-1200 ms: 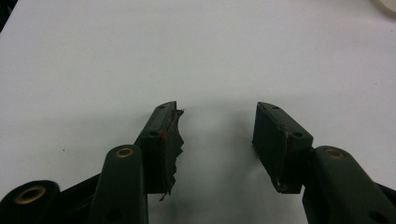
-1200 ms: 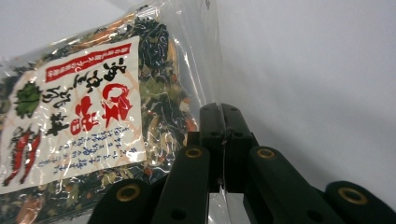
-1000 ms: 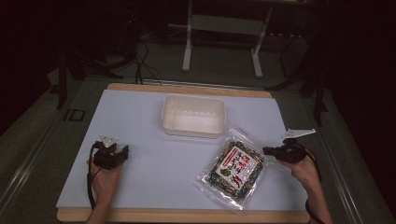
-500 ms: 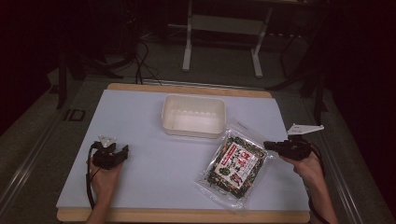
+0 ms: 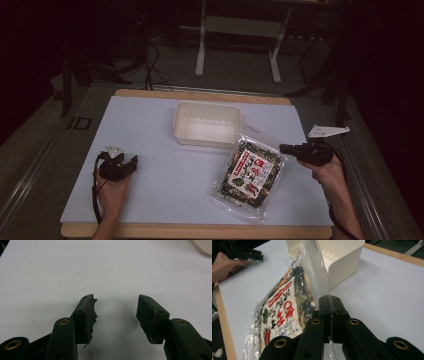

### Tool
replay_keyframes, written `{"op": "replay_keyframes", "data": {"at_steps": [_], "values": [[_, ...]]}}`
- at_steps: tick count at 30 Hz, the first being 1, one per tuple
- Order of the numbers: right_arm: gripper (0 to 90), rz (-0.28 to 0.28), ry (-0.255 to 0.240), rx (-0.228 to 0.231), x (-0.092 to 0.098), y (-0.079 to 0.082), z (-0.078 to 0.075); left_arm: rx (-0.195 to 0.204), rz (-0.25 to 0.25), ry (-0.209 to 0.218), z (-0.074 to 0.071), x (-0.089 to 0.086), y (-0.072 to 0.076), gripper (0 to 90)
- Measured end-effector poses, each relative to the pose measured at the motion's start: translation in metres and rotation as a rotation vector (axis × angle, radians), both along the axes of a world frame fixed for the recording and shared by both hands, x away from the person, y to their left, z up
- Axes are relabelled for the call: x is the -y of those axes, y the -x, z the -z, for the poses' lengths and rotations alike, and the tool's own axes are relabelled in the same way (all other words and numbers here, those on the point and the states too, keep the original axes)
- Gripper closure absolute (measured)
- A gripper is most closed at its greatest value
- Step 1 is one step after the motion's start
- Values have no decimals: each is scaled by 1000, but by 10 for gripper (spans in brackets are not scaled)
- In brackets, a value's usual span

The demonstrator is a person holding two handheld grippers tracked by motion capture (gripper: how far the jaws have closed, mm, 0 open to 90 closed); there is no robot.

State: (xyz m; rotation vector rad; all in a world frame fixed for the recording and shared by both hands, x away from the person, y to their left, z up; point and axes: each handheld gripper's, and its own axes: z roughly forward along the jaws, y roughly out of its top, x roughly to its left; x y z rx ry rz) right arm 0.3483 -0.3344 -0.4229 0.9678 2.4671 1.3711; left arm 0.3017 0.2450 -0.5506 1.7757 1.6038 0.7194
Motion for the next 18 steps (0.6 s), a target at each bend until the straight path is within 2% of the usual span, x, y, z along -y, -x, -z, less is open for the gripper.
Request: {"op": "replay_keyframes", "data": {"at_steps": [13, 18], "values": [[893, 4, -1, 60, -35, -15, -21, 2, -3, 7, 0, 0, 0, 482], [893, -6, -28, 67, -48, -22, -28, 3, -2, 5, 0, 0, 0, 482]]}}
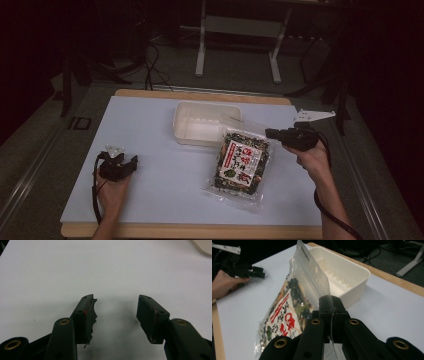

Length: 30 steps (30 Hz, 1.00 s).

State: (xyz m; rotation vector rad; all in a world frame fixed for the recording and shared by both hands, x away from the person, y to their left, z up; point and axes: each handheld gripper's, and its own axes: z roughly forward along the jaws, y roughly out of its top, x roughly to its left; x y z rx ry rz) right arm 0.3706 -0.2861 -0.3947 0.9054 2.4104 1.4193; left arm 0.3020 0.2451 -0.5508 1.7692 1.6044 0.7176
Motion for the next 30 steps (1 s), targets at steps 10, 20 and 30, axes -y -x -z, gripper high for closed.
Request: {"op": "replay_keyframes", "data": {"at_steps": [10, 20, 30], "values": [[894, -20, -64, 7, -17, -7, -12, 2, 3, 3, -1, 0, 1, 478], [895, -43, -72, 22, -32, -9, -23, 8, 3, 10, -1, -1, 1, 476], [895, -83, -104, 34, -48, -12, -37, 7, 3, 10, -1, -1, 1, 476]]}}
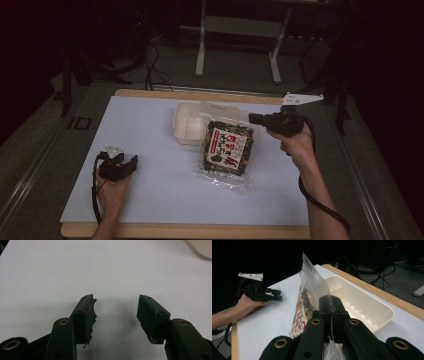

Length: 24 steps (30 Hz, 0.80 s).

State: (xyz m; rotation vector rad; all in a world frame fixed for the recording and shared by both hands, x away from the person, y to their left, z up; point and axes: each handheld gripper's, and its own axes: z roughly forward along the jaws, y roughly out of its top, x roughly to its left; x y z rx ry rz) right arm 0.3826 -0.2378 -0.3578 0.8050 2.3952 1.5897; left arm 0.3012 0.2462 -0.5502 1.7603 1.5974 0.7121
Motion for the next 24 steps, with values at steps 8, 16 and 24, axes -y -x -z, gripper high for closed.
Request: {"op": "replay_keyframes", "data": {"at_steps": [8, 16, 24], "values": [[895, -23, -22, 11, -6, 0, -6, 1, 1, 2, 0, 0, 0, 476], [895, -35, -38, 20, -10, 0, -12, 8, 3, 5, 0, 0, 0, 475], [896, -33, -53, 34, -10, -1, -20, 8, 3, 5, 0, 0, 1, 473]]}}
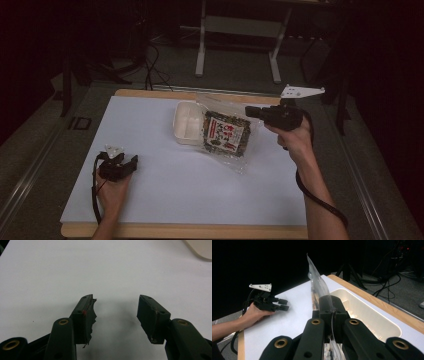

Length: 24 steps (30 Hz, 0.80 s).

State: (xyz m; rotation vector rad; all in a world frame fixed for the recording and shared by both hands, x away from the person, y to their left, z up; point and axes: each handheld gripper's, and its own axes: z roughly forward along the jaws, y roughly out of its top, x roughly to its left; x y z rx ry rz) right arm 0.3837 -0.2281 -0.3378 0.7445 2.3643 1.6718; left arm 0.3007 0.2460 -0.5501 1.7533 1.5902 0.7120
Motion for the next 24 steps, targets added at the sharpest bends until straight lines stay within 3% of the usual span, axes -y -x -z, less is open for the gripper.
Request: {"op": "replay_keyframes", "data": {"at_steps": [24], "values": [[898, 19, -66, 34, 1, -6, -22, 0, -1, -1, 0, 0, 0, 471]]}}
